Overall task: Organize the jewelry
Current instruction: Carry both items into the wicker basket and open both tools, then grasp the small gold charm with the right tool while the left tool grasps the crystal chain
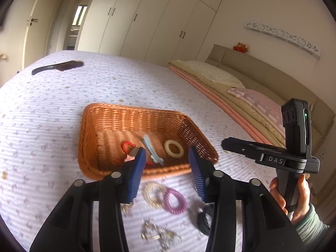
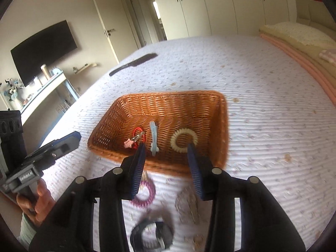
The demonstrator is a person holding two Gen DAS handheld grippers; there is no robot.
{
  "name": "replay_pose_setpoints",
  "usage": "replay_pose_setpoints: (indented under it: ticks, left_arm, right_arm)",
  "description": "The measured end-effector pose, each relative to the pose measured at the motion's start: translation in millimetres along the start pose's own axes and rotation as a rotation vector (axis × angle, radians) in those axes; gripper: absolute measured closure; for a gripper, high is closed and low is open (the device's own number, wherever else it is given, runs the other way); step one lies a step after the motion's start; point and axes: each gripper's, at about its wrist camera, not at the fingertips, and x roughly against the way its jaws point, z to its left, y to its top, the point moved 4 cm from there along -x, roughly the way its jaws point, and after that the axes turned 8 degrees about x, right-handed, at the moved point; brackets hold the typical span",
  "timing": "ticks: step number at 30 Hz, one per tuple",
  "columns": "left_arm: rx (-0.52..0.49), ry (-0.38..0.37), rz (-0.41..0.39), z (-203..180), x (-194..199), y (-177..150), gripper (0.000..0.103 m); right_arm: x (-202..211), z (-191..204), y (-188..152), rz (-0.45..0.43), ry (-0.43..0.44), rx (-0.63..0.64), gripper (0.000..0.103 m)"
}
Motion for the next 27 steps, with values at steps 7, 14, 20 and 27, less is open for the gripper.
replay_pose_setpoints:
  ticks: [7,14,20,27]
  left_arm:
    - [0.034,0.003,0.001,4,28,-27,0.057]
    - [0.069,0.046,0.084,19,29,-66,0.057]
    - [0.094,0.117,0.188,30,9,-93,0.057]
    - [0.150,0.120,0.250,46,-8,-104,0.057]
  right_arm:
    - [28,-2,-39,-0.012,-0.067,0.051,0.065]
    - [15,-11,-87,0.033,-0.054,0.004,0.065]
    - [10,-19,-122,0.070,-0.054,-0.056,0.065]
    - [27,-29,-149,0.088,-0.042,-0.105,0.065]
